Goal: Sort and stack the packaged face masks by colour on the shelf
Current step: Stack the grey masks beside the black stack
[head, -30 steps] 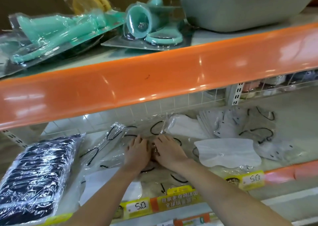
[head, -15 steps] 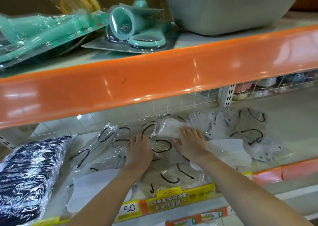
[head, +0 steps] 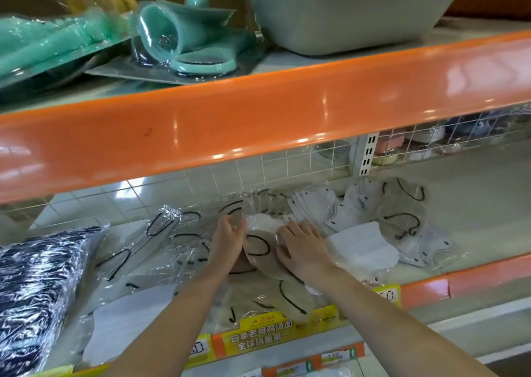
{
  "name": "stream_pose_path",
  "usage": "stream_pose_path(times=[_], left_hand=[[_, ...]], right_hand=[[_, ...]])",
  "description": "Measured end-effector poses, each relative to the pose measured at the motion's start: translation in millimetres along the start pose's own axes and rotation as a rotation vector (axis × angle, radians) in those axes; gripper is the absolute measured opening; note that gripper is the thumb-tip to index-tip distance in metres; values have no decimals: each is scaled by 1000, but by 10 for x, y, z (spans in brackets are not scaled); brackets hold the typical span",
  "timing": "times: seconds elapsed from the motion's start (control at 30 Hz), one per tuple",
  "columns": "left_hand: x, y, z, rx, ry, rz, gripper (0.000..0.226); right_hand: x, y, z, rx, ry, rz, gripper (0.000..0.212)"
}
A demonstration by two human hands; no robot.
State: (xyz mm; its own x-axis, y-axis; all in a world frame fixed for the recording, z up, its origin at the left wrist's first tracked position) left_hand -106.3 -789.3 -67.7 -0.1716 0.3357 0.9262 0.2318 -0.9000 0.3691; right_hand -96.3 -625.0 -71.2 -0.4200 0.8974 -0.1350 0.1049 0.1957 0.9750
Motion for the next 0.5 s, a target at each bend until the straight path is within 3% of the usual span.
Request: stream_pose_path(times=[0.1, 0.23, 0.37, 0.43, 0.5], left_hand=[[59, -140, -11, -97, -48, -39, 22], [306, -252, 108, -84, -311, -255, 7], [436, -306, 341, -33, -532, -555, 20], [383, -309, 408, -16, -555, -657, 30], [337, -291, 418, -2, -545, -687, 29]], right_hand=[[-32, -32, 43, 36, 4, 36, 38], [-25, 42, 50, 181, -15, 9, 30], [39, 240, 63, 360, -44, -31, 35], [174, 396, 65, 470, -118, -65, 31], [355, 479, 42, 476, -200, -60, 25]])
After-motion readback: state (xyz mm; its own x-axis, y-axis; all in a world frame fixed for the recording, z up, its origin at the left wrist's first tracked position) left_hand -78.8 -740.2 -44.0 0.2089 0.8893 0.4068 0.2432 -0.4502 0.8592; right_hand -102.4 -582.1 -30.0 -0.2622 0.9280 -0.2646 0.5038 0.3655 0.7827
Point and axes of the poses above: each hand's wrist, its own z-axis away from the middle knuckle, its own y-axis out of the back of the hand, x = y × z, the point moved 9 cm from there along -z, towards the middle knuckle, and after that the axes turned 8 degrees about z, right-handed, at the moved point
